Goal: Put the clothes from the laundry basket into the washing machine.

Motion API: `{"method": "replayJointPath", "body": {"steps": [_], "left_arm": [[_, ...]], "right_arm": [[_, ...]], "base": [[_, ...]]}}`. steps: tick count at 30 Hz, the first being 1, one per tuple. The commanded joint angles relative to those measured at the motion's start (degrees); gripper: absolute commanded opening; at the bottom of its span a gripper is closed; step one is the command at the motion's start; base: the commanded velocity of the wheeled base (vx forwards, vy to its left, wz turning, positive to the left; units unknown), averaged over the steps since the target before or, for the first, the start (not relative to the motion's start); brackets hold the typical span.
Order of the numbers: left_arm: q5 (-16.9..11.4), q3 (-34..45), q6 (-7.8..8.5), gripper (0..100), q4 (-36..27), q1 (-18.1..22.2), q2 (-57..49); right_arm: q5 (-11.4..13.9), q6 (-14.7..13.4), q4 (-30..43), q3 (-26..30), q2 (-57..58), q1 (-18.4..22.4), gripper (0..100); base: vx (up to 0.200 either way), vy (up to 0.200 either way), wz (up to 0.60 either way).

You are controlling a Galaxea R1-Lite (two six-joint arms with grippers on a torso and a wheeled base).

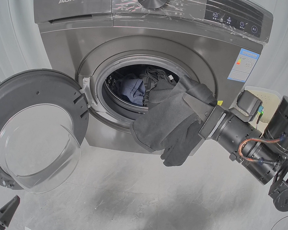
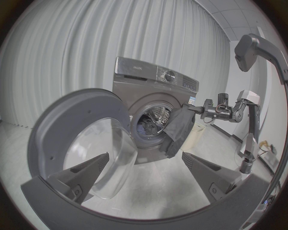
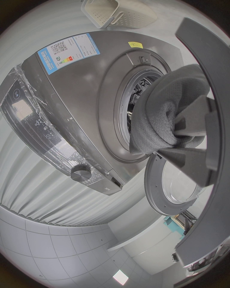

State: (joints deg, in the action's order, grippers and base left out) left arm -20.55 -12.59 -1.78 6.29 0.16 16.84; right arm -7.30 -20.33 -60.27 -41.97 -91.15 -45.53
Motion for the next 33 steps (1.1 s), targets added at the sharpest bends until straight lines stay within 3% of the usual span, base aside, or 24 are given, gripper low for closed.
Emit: {"method": "replayJointPath", "body": {"steps": [1, 5, 9, 16, 19, 20, 22, 24, 30, 33], "left_arm": [[-7.8, -0.8, -0.42, 100, 10.2, -4.4, 22.6], [-7.7, -2.3, -0.94, 100, 17.3, -11.5, 34.6], [-7.7, -3.7, -2.44, 100, 22.7, -15.9, 43.5], [-7.9, -6.7, -2.61, 100, 28.6, -19.1, 55.4], [-7.9, -8.2, -4.64, 100, 30.8, -20.8, 58.9], [-7.9, -8.2, -4.64, 100, 30.8, -20.8, 58.9], [-7.8, -10.2, -7.27, 100, 33.3, -22.0, 61.5], [-8.3, -11.2, -8.15, 100, 34.3, -22.0, 62.9], [-8.7, -14.7, -9.03, 100, 34.6, -22.5, 67.5], [-8.5, -16.1, -9.47, 100, 34.9, -24.7, 70.1]], "right_arm": [[-3.2, 1.0, -4.0, -0.8, -4.8, -0.5, 0], [-3.2, 0.9, -4.1, -0.9, -4.9, -1.9, 0], [-3.2, 0.8, -4.6, -0.9, -4.9, -2.5, 0], [-2.5, 0.6, -6.5, -0.9, -4.7, -2.5, 0], [-2.5, 0.6, -6.7, -0.7, -4.6, -2.6, 0], [-2.5, 0.6, -6.7, -0.7, -4.6, -2.6, 0], [-2.5, 0.6, -6.7, -0.9, -4.6, -2.9, 0], [-2.5, 0.6, -6.7, -0.9, -4.6, -3.1, 0], [-2.5, 0.6, -6.8, -0.7, -4.6, -3.8, 0], [-2.5, 0.6, -6.8, -0.6, -4.6, -4.0, 0]], "base": [[0.0, 0.0, 0.0], [0.0, 0.0, 0.0], [0.0, 0.0, 0.0], [0.0, 0.0, 0.0], [0.0, 0.0, 0.0], [0.0, 0.0, 0.0], [0.0, 0.0, 0.0], [0.0, 0.0, 0.0], [0.0, 0.0, 0.0], [0.0, 0.0, 0.0]]}}
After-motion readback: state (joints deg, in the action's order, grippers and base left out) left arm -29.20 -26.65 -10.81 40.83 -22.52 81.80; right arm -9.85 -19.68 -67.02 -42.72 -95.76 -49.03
